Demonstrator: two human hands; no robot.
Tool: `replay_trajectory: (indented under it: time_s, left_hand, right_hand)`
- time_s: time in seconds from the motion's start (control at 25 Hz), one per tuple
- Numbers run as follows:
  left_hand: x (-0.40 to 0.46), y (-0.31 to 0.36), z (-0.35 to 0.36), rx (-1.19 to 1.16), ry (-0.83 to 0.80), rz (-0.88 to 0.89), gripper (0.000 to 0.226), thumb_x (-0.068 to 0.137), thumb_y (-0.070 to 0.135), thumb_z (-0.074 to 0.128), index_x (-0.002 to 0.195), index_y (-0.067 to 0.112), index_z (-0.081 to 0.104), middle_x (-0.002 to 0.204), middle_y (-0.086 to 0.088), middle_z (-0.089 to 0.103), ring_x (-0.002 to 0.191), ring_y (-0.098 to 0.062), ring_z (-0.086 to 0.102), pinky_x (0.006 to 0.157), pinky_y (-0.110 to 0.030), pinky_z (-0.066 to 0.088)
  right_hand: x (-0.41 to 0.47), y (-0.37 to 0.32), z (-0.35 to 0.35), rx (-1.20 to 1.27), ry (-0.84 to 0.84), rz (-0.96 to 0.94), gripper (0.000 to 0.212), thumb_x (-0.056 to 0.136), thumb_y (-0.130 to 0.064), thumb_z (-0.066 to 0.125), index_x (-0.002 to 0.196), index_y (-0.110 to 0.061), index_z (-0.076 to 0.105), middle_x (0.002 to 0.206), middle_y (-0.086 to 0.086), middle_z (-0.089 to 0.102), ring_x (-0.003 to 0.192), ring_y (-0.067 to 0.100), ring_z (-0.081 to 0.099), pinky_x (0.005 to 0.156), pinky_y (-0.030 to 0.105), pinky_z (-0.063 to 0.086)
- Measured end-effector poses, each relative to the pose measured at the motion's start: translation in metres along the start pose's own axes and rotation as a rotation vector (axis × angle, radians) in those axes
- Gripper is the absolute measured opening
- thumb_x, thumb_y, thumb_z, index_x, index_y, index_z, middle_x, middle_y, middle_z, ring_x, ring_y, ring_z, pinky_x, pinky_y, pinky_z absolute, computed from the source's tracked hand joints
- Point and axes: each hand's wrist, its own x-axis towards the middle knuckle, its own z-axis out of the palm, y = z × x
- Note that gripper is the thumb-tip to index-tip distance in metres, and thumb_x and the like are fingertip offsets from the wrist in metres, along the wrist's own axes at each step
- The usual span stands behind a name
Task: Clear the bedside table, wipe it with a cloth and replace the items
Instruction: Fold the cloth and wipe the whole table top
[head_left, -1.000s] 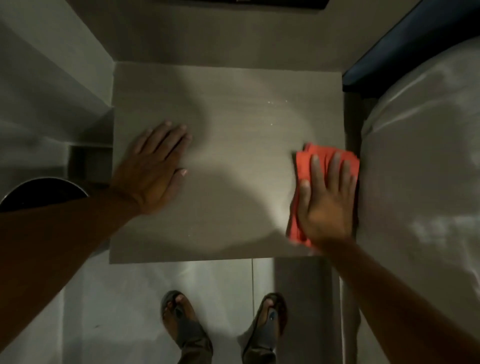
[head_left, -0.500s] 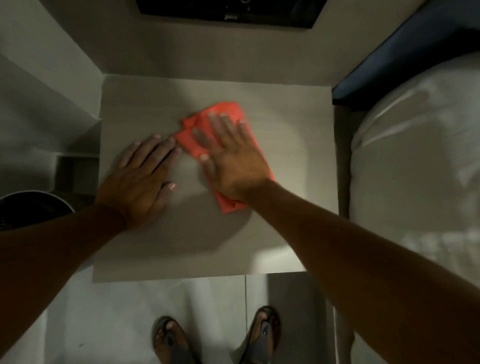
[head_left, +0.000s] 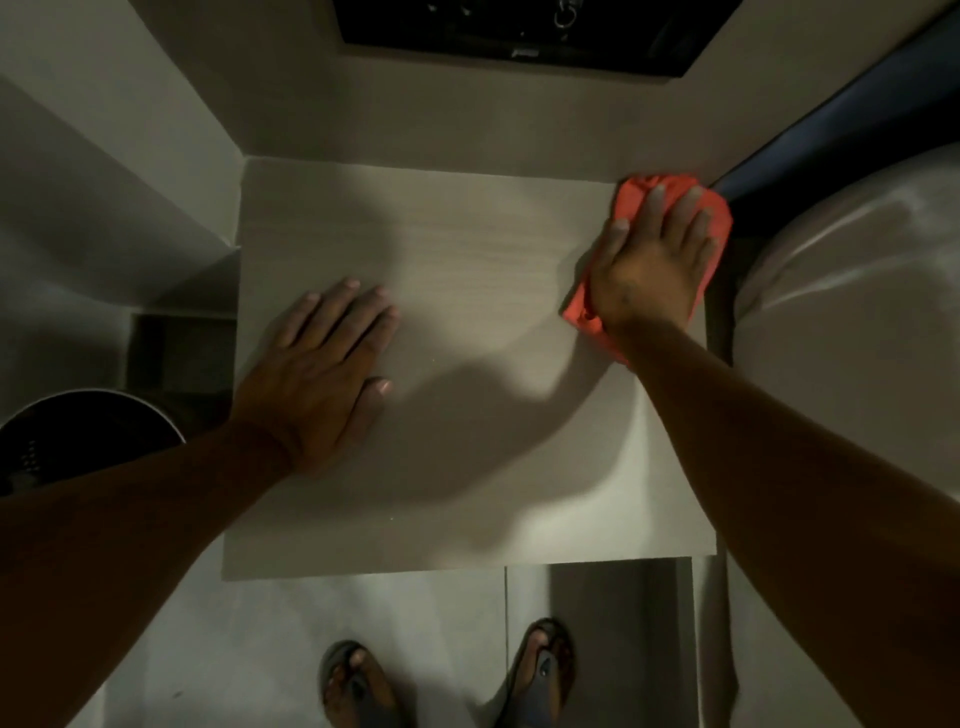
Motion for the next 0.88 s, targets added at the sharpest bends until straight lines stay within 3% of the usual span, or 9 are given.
replay_trajectory:
  time_s: [0.16, 0.24, 0.6, 0.68, 0.76, 0.88]
  left_hand:
    - [0.002, 0.002, -0.002, 0.017, 0.000, 0.005, 0.070, 0.097, 0.044, 0.031, 0.159, 0.010, 0.027, 0.167, -0.014, 0.028, 0.155, -0.037, 0.022, 0.125, -0.053, 0.019]
    - [0.003, 0.002, -0.003, 0.007, -0.020, -0.007, 0.070, 0.097, 0.044, 0.031, 0.159, 0.010, 0.026, 0.167, -0.014, 0.027, 0.155, -0.036, 0.022, 0.125, -0.053, 0.019]
    - [-0.002, 0.001, 0.001, -0.001, 0.035, 0.013, 0.067, 0.098, 0.041, 0.028, 0.158, 0.011, 0.028, 0.167, -0.013, 0.027, 0.155, -0.036, 0.023, 0.124, -0.051, 0.018]
    - [-0.001, 0.001, 0.002, -0.007, 0.049, 0.017, 0.066, 0.099, 0.042, 0.028, 0.158, 0.012, 0.029, 0.167, -0.013, 0.028, 0.154, -0.035, 0.024, 0.123, -0.052, 0.019]
    - [0.000, 0.003, 0.005, -0.014, 0.052, 0.008, 0.065, 0.099, 0.042, 0.028, 0.158, 0.013, 0.029, 0.167, -0.012, 0.029, 0.154, -0.034, 0.023, 0.123, -0.052, 0.019]
    - [-0.001, 0.001, 0.003, -0.001, 0.024, 0.003, 0.065, 0.101, 0.042, 0.027, 0.158, 0.012, 0.028, 0.167, -0.012, 0.028, 0.154, -0.034, 0.023, 0.123, -0.051, 0.019]
  right_hand:
    - [-0.037, -0.040, 0.016, -0.034, -0.040, -0.473, 0.061, 0.105, -0.043, 0.026, 0.161, -0.019, 0.025, 0.168, 0.020, 0.015, 0.156, 0.041, 0.010, 0.126, 0.053, 0.003]
    - [-0.065, -0.056, 0.024, -0.036, -0.021, -0.565, 0.058, 0.104, -0.038, 0.032, 0.158, -0.017, 0.033, 0.166, 0.021, 0.022, 0.154, 0.041, 0.016, 0.125, 0.054, 0.007]
    - [-0.236, -0.052, 0.034, 0.142, -0.115, -0.459, 0.056, 0.105, -0.032, 0.043, 0.157, -0.013, 0.036, 0.165, 0.021, 0.024, 0.154, 0.042, 0.017, 0.124, 0.056, 0.011]
    - [-0.224, -0.047, 0.026, 0.286, -0.109, -0.442, 0.059, 0.104, -0.037, 0.043, 0.156, -0.010, 0.035, 0.164, 0.022, 0.027, 0.153, 0.041, 0.020, 0.124, 0.055, 0.012]
    - [-0.198, -0.016, 0.017, 0.376, 0.014, -0.375, 0.058, 0.104, -0.039, 0.039, 0.155, -0.010, 0.037, 0.163, 0.021, 0.032, 0.152, 0.040, 0.025, 0.124, 0.053, 0.016]
    - [-0.160, 0.045, 0.014, 0.221, 0.057, -0.218, 0.057, 0.106, -0.040, 0.033, 0.156, -0.012, 0.035, 0.165, 0.019, 0.028, 0.154, 0.038, 0.021, 0.124, 0.055, 0.018]
